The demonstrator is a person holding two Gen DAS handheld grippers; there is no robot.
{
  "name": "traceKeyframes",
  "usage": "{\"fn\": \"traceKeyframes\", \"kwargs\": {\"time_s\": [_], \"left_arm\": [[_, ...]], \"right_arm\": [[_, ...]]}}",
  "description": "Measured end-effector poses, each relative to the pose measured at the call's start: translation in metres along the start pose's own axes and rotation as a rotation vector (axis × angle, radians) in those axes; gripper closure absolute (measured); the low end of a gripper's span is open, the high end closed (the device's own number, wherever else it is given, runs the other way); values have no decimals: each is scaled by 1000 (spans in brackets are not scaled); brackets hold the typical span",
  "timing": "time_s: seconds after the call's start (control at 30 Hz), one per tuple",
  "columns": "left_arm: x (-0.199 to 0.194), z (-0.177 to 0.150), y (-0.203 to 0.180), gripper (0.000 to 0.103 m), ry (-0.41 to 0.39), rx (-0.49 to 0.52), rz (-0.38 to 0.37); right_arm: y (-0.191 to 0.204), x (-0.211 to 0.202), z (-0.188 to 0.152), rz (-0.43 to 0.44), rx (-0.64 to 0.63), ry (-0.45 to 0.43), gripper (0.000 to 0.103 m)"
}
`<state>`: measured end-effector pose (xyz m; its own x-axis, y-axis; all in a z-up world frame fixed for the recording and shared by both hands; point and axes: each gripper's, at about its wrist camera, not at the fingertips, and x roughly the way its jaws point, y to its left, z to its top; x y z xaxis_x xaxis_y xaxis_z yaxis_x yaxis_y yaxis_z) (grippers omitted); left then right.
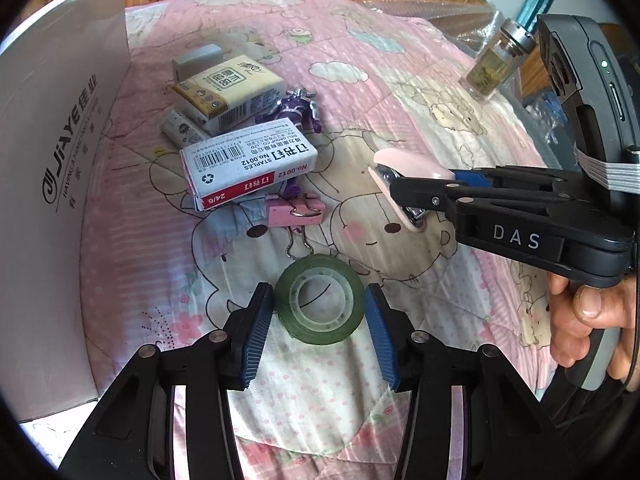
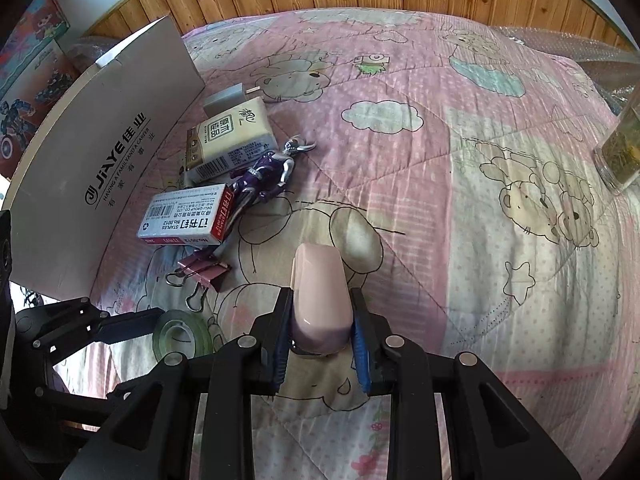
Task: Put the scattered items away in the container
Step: 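Grasp the pink stapler with the right tool while the left tool approaches the green tape roll, then close the left tool on the green tape roll while the right tool holds the stapler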
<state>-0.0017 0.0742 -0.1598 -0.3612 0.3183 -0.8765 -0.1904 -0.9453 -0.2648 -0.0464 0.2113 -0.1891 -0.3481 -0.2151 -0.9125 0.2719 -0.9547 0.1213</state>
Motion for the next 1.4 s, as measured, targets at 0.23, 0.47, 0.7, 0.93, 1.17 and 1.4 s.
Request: {"fn": "traceKeyframes", "kwargs": {"time_s": [0.23,0.47,0.7,0.93,1.17,1.4], "left_arm": [[-10,9,-8,55,-27,8,-9],[-18,18,-14,55,-43,15,-1],[-31,24,-13,55,-76,9,8],[-49,29,-13,55,-107,5,-4],[-63,36,-15,55,-137,0,-12],[-78,43,-10,55,-168,-22,-14]], "right_arm": [[-4,-4,-1,13,-1,-12,75],[-4,-18,1,38,1,-43,75],[1,-31,2,60,-14,-67,76],[3,-48,3,78,-11,-104,76],[18,-64,6,106,-32,-139,76],[32,-73,13,122,-44,-169,75]]}}
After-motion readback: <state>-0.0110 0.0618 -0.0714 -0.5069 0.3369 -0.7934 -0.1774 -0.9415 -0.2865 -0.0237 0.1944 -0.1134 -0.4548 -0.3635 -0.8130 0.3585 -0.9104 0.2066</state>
